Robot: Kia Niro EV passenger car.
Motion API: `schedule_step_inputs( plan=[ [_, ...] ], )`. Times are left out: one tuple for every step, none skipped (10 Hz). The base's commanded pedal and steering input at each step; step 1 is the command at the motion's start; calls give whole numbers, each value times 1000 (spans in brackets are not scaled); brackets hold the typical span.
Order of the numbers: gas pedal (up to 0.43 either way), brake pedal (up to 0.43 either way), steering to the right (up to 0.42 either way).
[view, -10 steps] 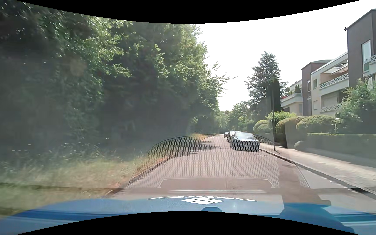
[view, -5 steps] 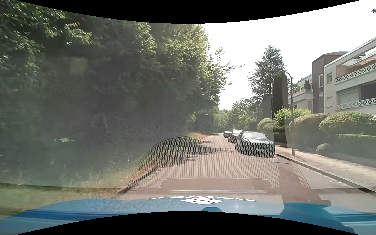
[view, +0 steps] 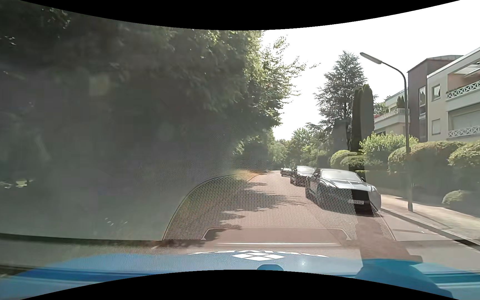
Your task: Follow the waypoints while adhering to traffic rules and regulations
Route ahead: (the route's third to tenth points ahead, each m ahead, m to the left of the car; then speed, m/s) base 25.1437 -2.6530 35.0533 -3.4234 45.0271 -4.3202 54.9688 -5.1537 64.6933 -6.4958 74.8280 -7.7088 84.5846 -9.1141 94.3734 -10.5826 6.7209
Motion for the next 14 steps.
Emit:
schedule_step_inputs(
  plan=[
    [138, 0, 31],
    [138, 0, 28],
    [138, 0, 28],
    [138, 0, 28],
    [138, 0, 27],
    [138, 0, 27],
    [138, 0, 27],
    [138, 0, 27],
    [138, 0, 27],
    [138, 0, 25],
    [138, 0, 24],
    [138, 0, 21],
    [138, 0, 18],
    [138, 0, 17]
  ],
)
